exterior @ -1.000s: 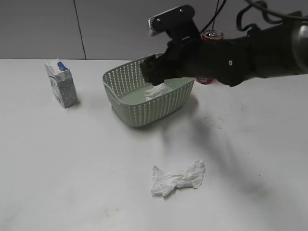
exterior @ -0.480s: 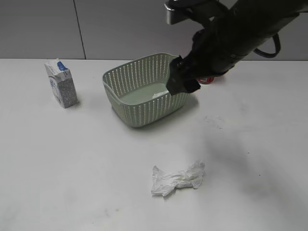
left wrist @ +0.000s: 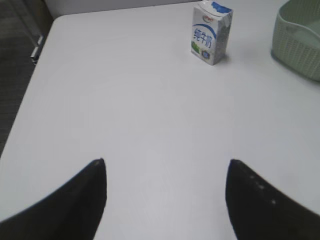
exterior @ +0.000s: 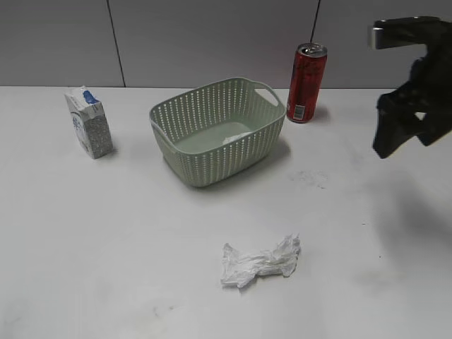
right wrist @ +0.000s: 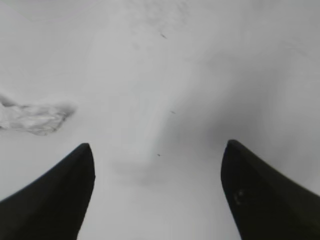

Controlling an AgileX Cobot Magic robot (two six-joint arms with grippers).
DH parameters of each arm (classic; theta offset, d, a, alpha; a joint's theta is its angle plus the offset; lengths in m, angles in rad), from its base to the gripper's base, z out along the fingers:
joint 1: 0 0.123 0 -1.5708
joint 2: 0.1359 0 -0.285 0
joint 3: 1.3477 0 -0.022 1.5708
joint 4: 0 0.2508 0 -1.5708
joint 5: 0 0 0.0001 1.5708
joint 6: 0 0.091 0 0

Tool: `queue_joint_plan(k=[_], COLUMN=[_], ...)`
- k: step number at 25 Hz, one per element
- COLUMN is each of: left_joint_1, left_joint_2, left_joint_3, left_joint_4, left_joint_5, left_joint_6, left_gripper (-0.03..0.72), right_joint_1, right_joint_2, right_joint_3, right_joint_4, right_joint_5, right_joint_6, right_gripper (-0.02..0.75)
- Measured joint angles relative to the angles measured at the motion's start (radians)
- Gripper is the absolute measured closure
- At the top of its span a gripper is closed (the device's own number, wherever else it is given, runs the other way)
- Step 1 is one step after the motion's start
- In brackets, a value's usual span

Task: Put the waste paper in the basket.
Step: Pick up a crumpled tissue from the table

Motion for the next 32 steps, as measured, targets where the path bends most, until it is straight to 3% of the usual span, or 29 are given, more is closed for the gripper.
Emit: queue_joint_plan(k=[5,13,23,32], left_joint_1=[-0.128,-0.333,-0.706,-0.846], left_joint_2=[0.22,0.635,1.097,1.41], left_joint_3=[-0.04,-0.198,-0.415,-0.641], left_joint_4=[-0.007,-0.017,-0.027,-0.029], left_joint_5=[-0.039,-0.076,-0.114,-0.153], left_joint_6=[0.004,0.004,0.04,0.134], left_gripper=[0.145,0.145,0.145,0.132], right_joint_1=[-0.099,-0.109,-0.109,-0.109], right_joint_2=[-0.028,-0.243,-0.668,-1.05], right_joint_3=[0.018,0.189,0.463,0.716], right_joint_4=[-0.025,0.0,0.019,0.02], right_joint_5=[0.061,0.059,-0.035,-0.085], right_joint_6=[0.001,0.004,0.005,0.006], right_gripper=[0.144,0.144,0.146,0.145])
